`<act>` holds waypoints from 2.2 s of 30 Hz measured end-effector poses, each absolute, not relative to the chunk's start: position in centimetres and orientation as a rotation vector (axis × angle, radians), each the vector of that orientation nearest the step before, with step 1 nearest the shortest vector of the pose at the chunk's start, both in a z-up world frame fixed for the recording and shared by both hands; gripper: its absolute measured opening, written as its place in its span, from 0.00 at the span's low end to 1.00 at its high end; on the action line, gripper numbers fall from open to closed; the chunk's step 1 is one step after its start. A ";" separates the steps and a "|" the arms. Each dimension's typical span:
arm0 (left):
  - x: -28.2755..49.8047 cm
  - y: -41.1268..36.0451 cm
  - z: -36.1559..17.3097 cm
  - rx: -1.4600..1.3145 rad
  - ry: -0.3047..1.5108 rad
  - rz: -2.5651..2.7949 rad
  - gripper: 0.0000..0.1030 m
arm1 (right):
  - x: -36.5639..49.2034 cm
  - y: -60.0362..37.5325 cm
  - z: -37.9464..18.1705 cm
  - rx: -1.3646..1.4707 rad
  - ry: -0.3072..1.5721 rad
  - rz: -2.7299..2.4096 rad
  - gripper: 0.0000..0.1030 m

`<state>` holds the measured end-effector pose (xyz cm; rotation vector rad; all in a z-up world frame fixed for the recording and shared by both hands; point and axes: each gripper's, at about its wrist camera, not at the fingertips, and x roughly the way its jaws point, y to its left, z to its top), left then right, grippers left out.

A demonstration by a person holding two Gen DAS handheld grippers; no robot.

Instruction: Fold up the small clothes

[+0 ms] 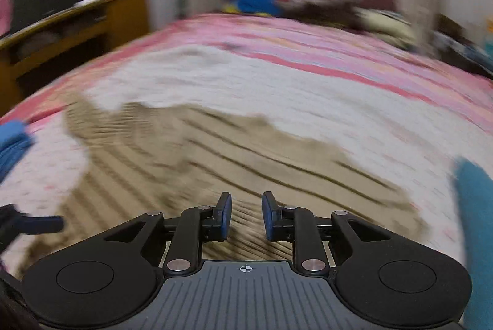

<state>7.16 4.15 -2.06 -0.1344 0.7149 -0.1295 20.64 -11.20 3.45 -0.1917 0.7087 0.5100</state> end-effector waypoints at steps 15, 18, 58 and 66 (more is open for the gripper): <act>7.3 5.9 -2.3 -0.185 0.704 -0.169 1.00 | 25.6 -3.7 0.2 -0.299 0.777 0.502 0.11; 7.3 6.0 -2.2 -0.193 0.700 -0.172 1.00 | 25.3 -4.7 1.7 -0.248 0.747 0.514 0.04; 7.3 6.0 -2.5 -0.198 0.706 -0.175 1.00 | 23.9 -2.7 0.5 -0.293 0.795 0.728 0.15; 7.5 6.3 -1.0 -0.198 0.628 -0.159 1.00 | 23.9 -11.3 2.1 -0.120 0.759 0.592 0.23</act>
